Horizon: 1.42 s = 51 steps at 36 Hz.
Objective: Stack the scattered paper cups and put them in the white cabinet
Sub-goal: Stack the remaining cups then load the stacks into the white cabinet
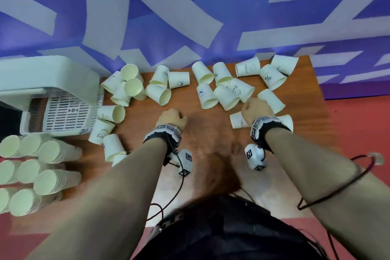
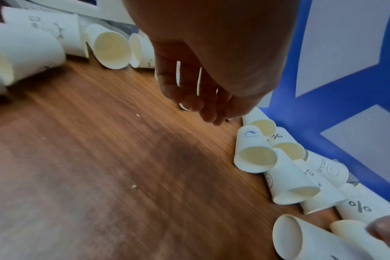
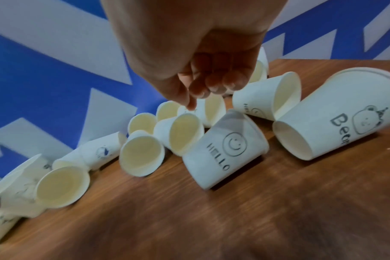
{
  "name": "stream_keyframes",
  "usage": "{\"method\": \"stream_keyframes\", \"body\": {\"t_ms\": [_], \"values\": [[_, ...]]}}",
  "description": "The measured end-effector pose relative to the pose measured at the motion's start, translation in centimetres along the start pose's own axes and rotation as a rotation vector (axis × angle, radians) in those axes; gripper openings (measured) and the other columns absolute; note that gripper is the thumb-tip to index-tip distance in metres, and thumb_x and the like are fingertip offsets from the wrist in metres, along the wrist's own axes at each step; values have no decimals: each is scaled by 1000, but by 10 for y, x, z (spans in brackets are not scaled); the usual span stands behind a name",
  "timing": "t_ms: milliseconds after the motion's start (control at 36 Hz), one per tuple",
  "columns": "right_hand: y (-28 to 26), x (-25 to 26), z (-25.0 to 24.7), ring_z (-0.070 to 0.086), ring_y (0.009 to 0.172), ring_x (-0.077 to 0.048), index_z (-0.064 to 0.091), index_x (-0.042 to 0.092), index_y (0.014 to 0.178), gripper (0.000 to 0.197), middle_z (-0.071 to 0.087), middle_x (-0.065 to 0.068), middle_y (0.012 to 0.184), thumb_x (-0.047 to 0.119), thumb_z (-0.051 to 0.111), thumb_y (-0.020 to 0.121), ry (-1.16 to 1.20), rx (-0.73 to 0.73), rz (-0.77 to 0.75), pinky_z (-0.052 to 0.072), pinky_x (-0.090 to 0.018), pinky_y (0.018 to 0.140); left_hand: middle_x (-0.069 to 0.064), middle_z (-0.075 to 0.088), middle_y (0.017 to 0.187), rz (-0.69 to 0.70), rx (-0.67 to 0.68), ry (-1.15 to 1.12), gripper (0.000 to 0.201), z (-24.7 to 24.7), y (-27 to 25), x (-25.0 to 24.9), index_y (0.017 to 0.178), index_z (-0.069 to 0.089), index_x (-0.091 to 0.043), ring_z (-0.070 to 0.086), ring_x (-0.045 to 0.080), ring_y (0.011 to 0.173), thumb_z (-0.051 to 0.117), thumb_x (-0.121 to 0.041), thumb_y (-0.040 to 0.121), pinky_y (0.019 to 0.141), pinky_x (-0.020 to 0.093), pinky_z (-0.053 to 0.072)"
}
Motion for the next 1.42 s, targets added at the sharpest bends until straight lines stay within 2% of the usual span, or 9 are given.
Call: {"method": "stream_keyframes", "body": {"t_ms": [111, 194, 389, 444, 500, 667, 778, 889, 1417], "values": [[9, -28, -16, 62, 105, -35, 65, 10, 113, 28, 65, -17, 112, 25, 57, 91, 79, -95, 110, 35, -29, 72, 12, 67, 81, -10, 50, 21, 29, 14, 24, -19, 77, 65, -10, 62, 30, 70, 56, -35, 88, 59, 29, 46], [13, -39, -25, 66, 69, -32, 65, 5, 83, 19, 67, -18, 77, 17, 75, 74, 16, -247, 136, 40, -28, 58, 10, 68, 85, -40, 127, 30, 29, 29, 42, -32, 82, 65, -11, 64, 30, 76, 57, -37, 88, 67, 33, 53], [19, -64, 0, 47, 60, -26, 35, 17, 63, 35, 43, -3, 57, 34, 43, 92, 55, -180, 58, 28, -26, 51, 6, 63, 81, -103, 221, -20, 32, 70, 80, -39, 90, 62, -14, 61, 27, 77, 65, -46, 87, 58, 30, 44], [21, -63, 5, 49, 62, -28, 37, 16, 63, 37, 45, -5, 59, 33, 44, 95, 63, -142, 52, 31, -28, 55, 9, 68, 94, -122, 243, -12, 46, 84, 92, -33, 97, 62, -12, 63, 28, 85, 65, -57, 85, 65, 33, 48], [22, -62, 4, 52, 67, -29, 46, 13, 71, 36, 53, -7, 67, 38, 41, 97, 55, -117, 59, 36, -30, 59, 7, 66, 90, -98, 208, 8, 34, 79, 93, -44, 91, 62, -11, 64, 26, 86, 63, -45, 90, 68, 31, 44], [26, -54, 2, 59, 88, -34, 57, 11, 90, 39, 63, -15, 88, 41, 34, 101, 84, -74, 52, 39, -33, 66, 18, 64, 123, -93, 184, 8, 38, 70, 89, -69, 124, 62, -4, 60, 35, 114, 55, -30, 97, 84, 39, 46], [23, -48, 1, 60, 90, -36, 59, 12, 92, 39, 65, -16, 92, 41, 35, 102, 123, -83, 30, 37, -32, 67, 17, 67, 113, -59, 120, 1, 33, 61, 90, -75, 110, 67, -5, 64, 35, 104, 51, -31, 97, 74, 36, 44], [20, -44, 2, 60, 89, -35, 62, 12, 97, 37, 54, -8, 80, 40, 38, 101, 150, -51, 5, 37, -31, 66, 14, 66, 82, -50, 38, 33, 29, 58, 93, -70, 67, 49, -13, 52, 23, 57, 46, -28, 92, 51, 26, 36], [-9, 12, -2, 57, 80, -26, 67, 16, 97, 18, 64, -9, 92, 26, 58, 85, 118, -25, -117, 47, -28, 67, 8, 58, 71, -161, 28, -23, 22, 23, 30, -12, 75, 60, -9, 51, 24, 57, 51, -27, 85, 52, 27, 37]]}}
Point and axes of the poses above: each hand's wrist, its own y-axis towards the middle knuckle, its own z-axis out of the palm, x = y × z, the point moved 7 cm from there along y, towards the middle knuckle
